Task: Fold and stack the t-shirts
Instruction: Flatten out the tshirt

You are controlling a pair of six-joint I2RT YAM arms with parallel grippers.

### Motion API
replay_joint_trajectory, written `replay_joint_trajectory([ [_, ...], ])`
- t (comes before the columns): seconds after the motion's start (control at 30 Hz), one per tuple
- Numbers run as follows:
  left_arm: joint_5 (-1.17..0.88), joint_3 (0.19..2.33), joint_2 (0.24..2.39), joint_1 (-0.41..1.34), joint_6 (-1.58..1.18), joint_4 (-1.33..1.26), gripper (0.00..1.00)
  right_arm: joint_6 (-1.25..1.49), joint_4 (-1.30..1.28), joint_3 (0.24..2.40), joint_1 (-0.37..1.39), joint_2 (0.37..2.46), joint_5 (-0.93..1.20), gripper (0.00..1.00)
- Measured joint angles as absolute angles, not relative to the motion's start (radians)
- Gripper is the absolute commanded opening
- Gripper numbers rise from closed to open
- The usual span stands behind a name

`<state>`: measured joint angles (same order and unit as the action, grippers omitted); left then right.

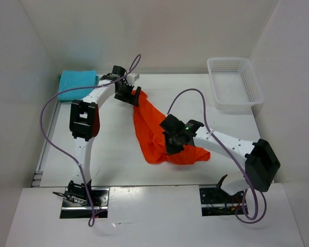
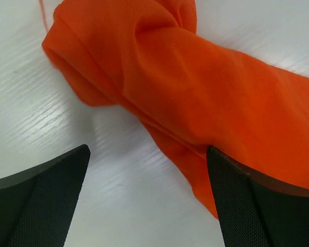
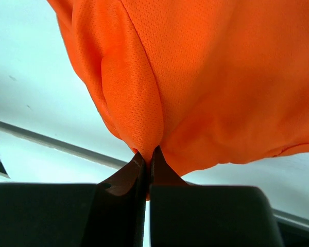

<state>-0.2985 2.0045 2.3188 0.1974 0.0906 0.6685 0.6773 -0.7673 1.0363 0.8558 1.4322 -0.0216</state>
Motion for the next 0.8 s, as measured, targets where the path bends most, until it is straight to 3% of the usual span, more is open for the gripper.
replay_joint_trajectory([
  [0.23, -0.295, 1.92, 2.328, 0.194, -0.038, 0.51, 1.0, 0.662, -0.808, 1.032, 0.794, 1.371, -0.001, 0.01],
  [0.43, -0.316, 1.996, 2.389, 0.167, -0.15, 0.474, 1.0, 0.607, -0.809, 1.032, 0.65, 1.256, 0.057, 0.01],
  [0.7, -0.349, 2.195, 2.516, 0.174, -0.194, 0.47, 0.97, 0.558, -0.809, 1.032, 0.64, 1.259, 0.107, 0.01],
  [0.73, -0.356, 2.207, 2.524, 0.177, -0.194, 0.47, 0.87, 0.555, -0.809, 1.033, 0.64, 1.261, 0.11, 0.01],
  [0.77, -0.368, 2.215, 2.53, 0.18, -0.192, 0.471, 0.52, 0.551, -0.809, 1.034, 0.639, 1.265, 0.113, 0.01],
  [0.8, -0.38, 2.219, 2.535, 0.184, -0.199, 0.474, 0.31, 0.548, -0.809, 1.036, 0.637, 1.269, 0.113, 0.01],
])
